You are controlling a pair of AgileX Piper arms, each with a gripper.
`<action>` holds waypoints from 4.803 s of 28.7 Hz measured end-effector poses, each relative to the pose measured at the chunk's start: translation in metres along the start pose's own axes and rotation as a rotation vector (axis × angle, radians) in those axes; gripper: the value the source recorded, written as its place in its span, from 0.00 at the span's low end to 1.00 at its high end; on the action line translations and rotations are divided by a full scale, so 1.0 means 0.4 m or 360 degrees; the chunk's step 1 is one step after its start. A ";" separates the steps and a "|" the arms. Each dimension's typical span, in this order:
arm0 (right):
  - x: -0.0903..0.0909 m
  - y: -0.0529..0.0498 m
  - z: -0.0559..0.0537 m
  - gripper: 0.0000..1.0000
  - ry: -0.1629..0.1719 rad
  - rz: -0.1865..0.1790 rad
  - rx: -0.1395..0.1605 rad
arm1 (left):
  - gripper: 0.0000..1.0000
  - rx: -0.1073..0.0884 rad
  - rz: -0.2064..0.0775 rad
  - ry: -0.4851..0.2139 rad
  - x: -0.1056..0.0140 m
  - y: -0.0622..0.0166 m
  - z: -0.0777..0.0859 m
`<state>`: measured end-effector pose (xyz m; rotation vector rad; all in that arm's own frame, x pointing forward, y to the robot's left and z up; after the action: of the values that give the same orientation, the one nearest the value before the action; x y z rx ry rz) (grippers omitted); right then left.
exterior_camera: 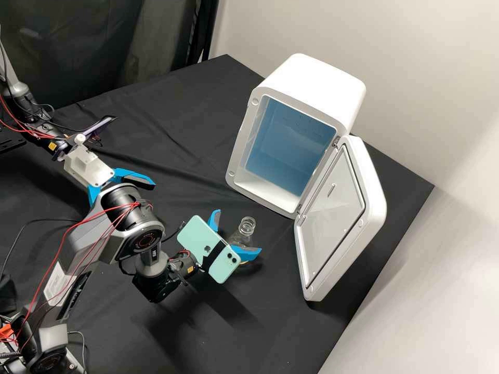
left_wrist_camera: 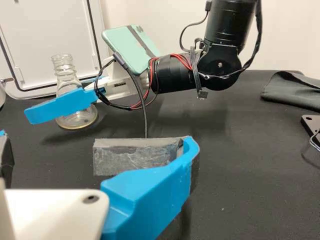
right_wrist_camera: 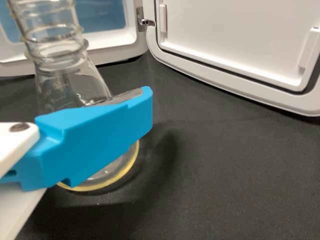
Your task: Place the flask in the incubator
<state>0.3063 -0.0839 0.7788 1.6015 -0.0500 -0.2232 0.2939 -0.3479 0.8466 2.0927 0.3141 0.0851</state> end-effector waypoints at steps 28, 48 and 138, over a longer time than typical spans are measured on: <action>0.010 -0.005 0.032 1.00 -0.0067 -0.0017 0.0014 | 1.00 0.0001 0.0003 0.0000 0.000 0.001 0.000; 0.021 0.019 0.042 1.00 -0.0078 0.0032 0.0016 | 1.00 0.0004 0.0007 0.0001 0.003 0.006 0.000; 0.055 0.080 -0.005 0.00 0.0018 0.0134 0.0101 | 1.00 -0.0009 0.0124 0.0008 -0.041 0.079 -0.035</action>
<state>0.3316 -0.0870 0.8084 1.6598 -0.1165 -0.1483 0.2815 -0.3557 0.8820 2.0993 0.2346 0.1373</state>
